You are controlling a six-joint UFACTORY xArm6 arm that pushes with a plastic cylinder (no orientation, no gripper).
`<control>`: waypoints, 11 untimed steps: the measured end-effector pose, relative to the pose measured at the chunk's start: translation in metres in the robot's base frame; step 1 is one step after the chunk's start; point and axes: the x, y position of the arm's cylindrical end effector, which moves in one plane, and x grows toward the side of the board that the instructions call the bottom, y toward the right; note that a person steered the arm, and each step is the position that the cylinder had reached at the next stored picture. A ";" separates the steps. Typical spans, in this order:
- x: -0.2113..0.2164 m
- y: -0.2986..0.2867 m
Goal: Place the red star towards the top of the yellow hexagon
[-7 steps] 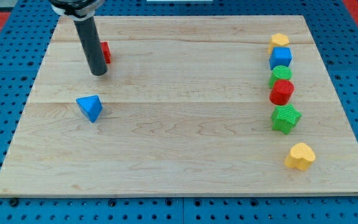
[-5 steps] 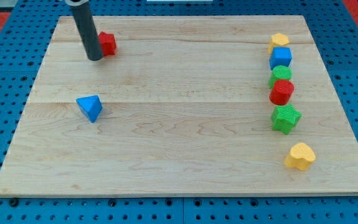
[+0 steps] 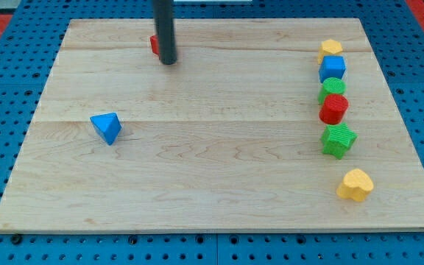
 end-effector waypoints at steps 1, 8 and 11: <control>-0.027 -0.056; -0.082 0.084; -0.080 0.112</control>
